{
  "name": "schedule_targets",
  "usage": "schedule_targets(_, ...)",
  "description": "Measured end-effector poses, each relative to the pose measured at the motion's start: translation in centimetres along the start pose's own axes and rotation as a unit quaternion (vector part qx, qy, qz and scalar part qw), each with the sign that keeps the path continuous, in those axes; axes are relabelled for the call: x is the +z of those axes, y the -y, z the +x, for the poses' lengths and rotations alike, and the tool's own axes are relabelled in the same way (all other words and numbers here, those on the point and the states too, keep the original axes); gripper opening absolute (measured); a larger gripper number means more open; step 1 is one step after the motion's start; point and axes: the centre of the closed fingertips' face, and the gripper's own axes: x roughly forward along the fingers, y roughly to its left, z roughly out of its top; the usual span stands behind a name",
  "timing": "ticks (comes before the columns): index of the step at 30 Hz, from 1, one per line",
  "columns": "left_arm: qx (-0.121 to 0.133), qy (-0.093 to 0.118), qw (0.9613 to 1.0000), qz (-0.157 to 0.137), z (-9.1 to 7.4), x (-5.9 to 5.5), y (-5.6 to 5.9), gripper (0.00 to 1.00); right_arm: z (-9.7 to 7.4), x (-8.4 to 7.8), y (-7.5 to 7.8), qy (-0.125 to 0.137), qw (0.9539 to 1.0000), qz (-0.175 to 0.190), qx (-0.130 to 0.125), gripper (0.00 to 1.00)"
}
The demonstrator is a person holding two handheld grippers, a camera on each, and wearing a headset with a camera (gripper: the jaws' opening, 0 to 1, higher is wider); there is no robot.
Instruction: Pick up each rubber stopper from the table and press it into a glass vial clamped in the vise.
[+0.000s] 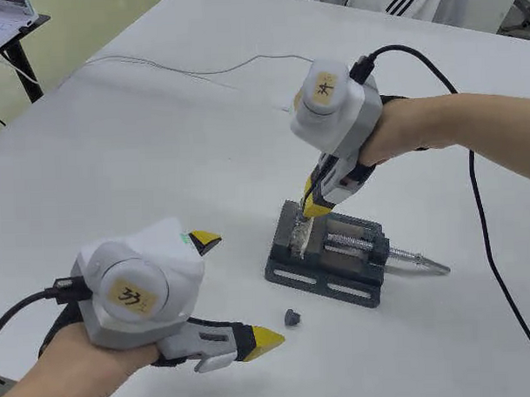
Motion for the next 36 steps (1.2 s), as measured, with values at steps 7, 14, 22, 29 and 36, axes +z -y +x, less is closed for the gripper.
schedule_targets(7,0.001,-0.002,1.0,0.002,-0.3,-0.2,-0.1,0.81,-0.6,0.1,-0.1,0.017,0.9995,-0.013,-0.022,0.31)
schedule_targets(14,0.001,-0.003,1.0,0.005,-0.5,-0.2,0.0,0.81,-1.1,0.1,-1.9,0.061,0.9978,-0.007,-0.025,0.47)
schedule_targets(22,0.001,-0.001,0.9999,0.01,-0.6,0.3,0.1,0.81,-1.5,-1.7,-3.5,0.084,0.9958,0.017,-0.034,0.55)
schedule_targets(29,0.003,-0.001,0.9999,0.014,-0.9,0.6,0.2,0.81,-1.6,-3.0,-4.5,0.094,0.9944,0.034,-0.034,0.55)
schedule_targets(36,0.005,-0.001,0.9999,0.016,-1.1,0.8,-0.3,0.8,-2.5,-3.0,-4.7,0.109,0.992,0.048,-0.041,0.54)
